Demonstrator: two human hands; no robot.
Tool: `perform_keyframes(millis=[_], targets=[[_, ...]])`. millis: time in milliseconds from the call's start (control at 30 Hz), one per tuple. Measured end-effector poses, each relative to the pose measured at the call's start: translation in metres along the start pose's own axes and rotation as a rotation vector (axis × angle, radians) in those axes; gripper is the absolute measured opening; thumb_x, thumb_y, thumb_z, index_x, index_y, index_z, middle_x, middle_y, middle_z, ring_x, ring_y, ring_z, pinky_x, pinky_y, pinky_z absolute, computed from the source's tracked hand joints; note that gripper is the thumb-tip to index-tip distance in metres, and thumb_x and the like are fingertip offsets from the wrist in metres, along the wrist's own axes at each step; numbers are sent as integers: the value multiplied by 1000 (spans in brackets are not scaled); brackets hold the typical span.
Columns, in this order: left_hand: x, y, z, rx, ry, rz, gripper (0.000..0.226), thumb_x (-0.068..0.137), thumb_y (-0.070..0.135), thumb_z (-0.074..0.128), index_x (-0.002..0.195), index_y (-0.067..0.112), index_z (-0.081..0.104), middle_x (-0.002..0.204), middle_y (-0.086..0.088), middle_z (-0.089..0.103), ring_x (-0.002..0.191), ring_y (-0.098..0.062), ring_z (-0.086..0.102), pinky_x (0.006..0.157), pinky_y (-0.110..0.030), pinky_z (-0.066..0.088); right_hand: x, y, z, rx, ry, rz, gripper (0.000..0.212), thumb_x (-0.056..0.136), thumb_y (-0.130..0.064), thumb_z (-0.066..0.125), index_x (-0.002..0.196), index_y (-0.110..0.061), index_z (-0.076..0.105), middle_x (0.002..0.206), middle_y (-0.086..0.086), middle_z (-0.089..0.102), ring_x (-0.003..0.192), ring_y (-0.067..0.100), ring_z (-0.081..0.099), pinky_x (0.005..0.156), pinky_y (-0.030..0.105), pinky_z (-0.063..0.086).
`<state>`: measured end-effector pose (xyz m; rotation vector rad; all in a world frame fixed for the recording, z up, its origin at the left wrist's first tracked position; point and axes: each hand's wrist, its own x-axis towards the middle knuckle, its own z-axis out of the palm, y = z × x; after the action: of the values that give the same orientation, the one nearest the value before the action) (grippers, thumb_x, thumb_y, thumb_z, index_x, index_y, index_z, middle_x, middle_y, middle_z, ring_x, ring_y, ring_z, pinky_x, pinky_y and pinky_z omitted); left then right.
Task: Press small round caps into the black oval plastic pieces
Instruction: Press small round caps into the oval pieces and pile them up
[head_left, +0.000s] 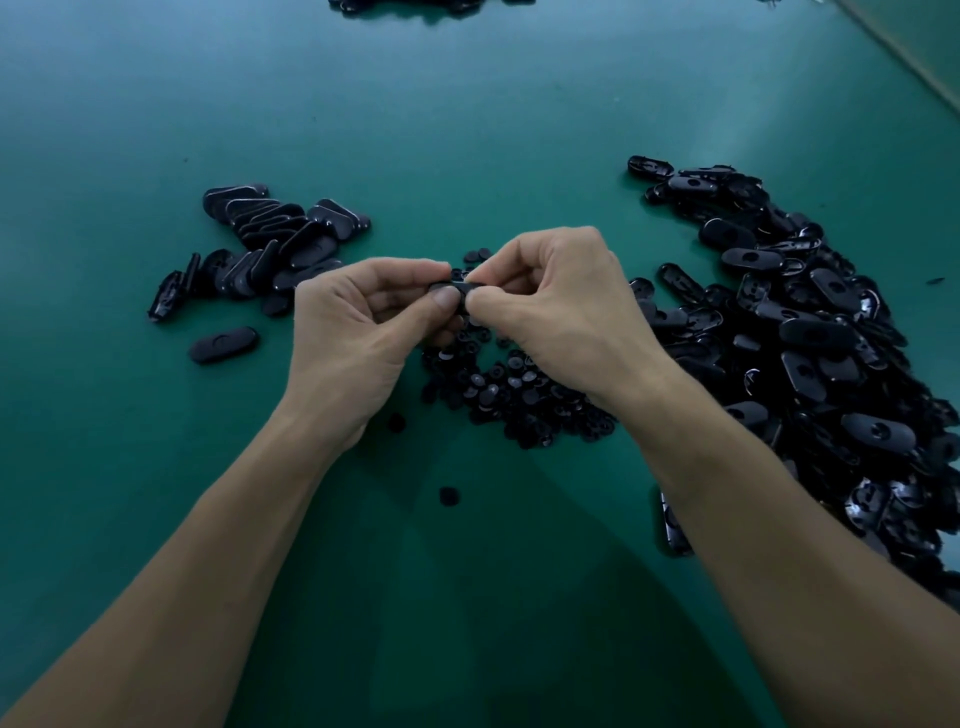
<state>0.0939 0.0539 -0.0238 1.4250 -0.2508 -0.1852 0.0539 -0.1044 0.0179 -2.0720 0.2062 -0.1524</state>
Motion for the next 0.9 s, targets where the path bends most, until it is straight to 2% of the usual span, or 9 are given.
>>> perform_keyframes(millis=[267, 433, 667, 900], targets=[[0, 4, -1, 117, 57, 133, 16, 82, 5, 77, 89, 19, 74, 76, 4, 76, 65, -11, 71, 70, -25, 59, 3, -2, -1, 29, -28, -17, 3, 79, -17, 73, 80, -19, 76, 60, -14, 69, 58, -5, 64, 61, 15, 46], [1, 4, -2, 46, 30, 109, 17, 84, -1, 75, 94, 13, 72, 77, 4, 76, 67, -9, 71, 69, -22, 58, 4, -4, -1, 71, -43, -32, 2, 80, -19, 73, 79, -19, 74, 66, -11, 72, 61, -3, 65, 62, 18, 47], [2, 1, -3, 32, -15, 75, 19, 82, -1, 75, 95, 14, 72, 81, 4, 77, 71, -8, 71, 70, -20, 57, 5, 0, 3, 53, -16, -8, 1, 77, -20, 73, 77, -20, 72, 68, -10, 73, 63, -3, 66, 62, 17, 49], [2, 2, -6, 36, 12, 53, 20, 78, -2, 79, 86, 16, 75, 74, -1, 76, 62, -11, 70, 64, -21, 57, 3, -1, -1, 37, -59, -16, 4, 78, -19, 74, 79, -22, 75, 71, -11, 74, 67, -2, 69, 68, 21, 54]])
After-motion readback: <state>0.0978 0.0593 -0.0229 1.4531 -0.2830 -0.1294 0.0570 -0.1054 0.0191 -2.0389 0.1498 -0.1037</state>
